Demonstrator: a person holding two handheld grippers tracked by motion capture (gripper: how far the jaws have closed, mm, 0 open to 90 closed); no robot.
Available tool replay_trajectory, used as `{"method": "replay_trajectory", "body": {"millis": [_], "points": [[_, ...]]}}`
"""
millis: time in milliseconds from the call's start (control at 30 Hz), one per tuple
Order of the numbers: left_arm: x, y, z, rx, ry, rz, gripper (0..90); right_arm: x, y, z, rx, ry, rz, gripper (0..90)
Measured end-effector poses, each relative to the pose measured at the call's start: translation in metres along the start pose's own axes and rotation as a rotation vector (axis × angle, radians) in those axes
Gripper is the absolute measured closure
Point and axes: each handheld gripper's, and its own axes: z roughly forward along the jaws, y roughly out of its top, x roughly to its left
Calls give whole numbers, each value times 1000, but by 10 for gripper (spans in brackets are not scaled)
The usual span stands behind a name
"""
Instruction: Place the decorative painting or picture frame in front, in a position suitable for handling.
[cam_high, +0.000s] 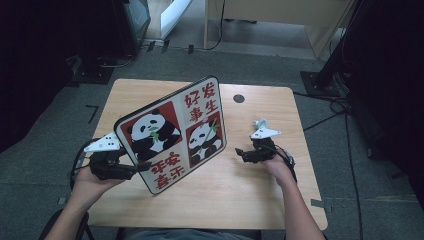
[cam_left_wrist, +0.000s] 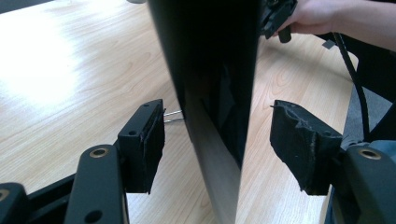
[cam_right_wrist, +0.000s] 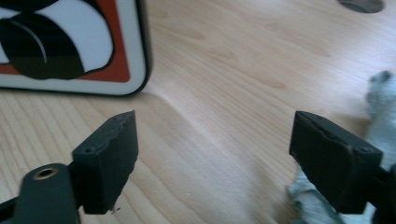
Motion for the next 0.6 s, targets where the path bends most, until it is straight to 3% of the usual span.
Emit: {"method": "replay_trajectory", "body": {"millis": [133,300,533,600], "points": [[0,-1,-2,-10,2,-4,359,-6,1,-6,-22,-9,8,133],[-1,-2,-3,-7,8,-6,359,-10,2,-10,-28,-11,54,129],[1,-6,-2,-2,-15,-19,380,-21,0,-10,3,-53,114,129],[1,-7,-2,-6,-15,-30,385,-24,1,-12,-9,-21,118,127]]}}
